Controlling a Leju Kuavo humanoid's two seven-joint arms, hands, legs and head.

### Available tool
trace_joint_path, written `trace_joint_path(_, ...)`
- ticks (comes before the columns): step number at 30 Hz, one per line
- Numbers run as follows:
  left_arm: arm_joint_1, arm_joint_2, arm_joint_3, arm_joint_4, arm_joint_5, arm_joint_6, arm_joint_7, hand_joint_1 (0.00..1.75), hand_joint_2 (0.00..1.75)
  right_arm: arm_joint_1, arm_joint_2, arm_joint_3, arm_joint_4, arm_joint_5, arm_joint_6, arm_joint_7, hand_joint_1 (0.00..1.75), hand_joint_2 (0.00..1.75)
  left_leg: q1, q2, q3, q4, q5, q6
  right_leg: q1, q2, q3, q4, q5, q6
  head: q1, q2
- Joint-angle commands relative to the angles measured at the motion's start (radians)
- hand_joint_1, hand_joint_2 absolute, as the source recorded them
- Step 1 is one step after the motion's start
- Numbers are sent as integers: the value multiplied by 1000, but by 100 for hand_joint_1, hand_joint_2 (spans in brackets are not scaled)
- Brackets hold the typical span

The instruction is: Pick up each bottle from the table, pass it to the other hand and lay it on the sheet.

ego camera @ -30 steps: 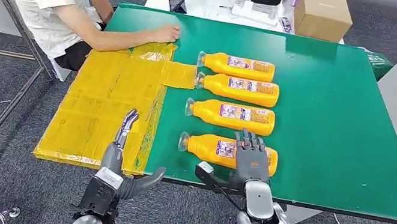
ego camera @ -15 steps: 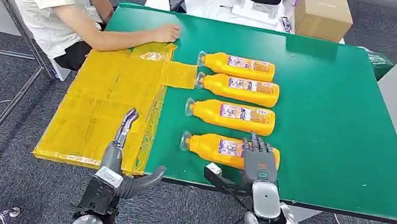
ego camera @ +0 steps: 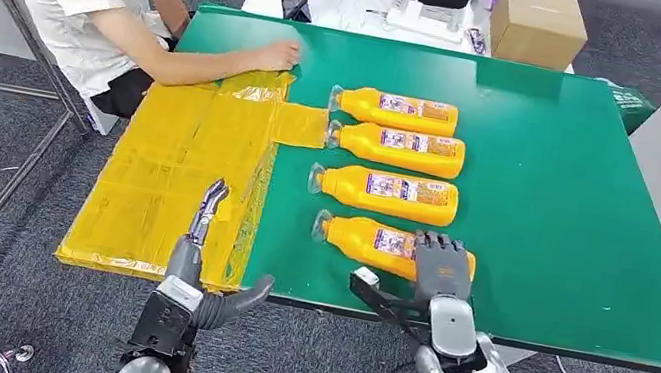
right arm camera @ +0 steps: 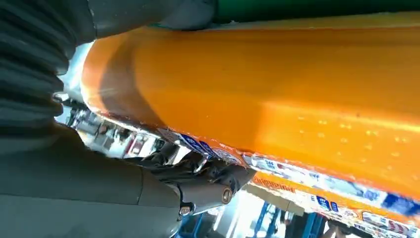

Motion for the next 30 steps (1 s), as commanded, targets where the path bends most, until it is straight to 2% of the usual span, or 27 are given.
trace_joint_path(1,-40,11,-5,62,22,-7,-12,0,175,-30,-4,-69,124,-259,30,-221,175,175,0,0,5,-2,-1,3,1,-2,6,-2,-1,-3,0,0)
trace_joint_path(5,-38,10,0,60,72,-6,-22,0,175,-3,-14,-69,92,-371,7,-311,175,175,0,-2,6,-3,0,3,1,-4,7,-3,-1,-4,0,0)
trace_joint_path(7,-29,-9,31,47,222,-69,11,0,175,43,-7,-91,25,-506,0,-401,175,175,0,-1,7,-3,-1,2,2,-3,8,-4,-1,-4,0,0)
trace_joint_path(12,-20,-8,38,69,416,-140,65,0,175,105,14,-114,-115,-635,-85,-474,175,175,1,-1,8,-2,-2,2,2,-3,8,-2,-2,-4,0,0)
trace_joint_path(13,-18,-2,34,82,443,-146,58,0,175,105,16,-114,-131,-643,-96,-481,175,175,1,1,5,-1,-1,1,2,0,3,-1,-1,-2,0,0)
trace_joint_path(16,-6,-13,56,100,542,-152,63,0,175,113,30,-139,-167,-678,-142,-502,175,175,0,2,6,-2,-2,2,2,0,5,-1,-1,-3,0,0)
trace_joint_path(22,-17,5,35,123,630,-154,83,0,175,109,30,-150,-148,-702,-164,-520,175,175,0,1,2,-1,-1,1,1,-1,2,-1,-1,-2,0,0)
trace_joint_path(30,-16,-4,43,129,684,-162,111,0,175,111,37,-156,-137,-698,-194,-528,175,175,0,2,4,-2,-1,1,1,0,3,-1,-1,-3,0,0)
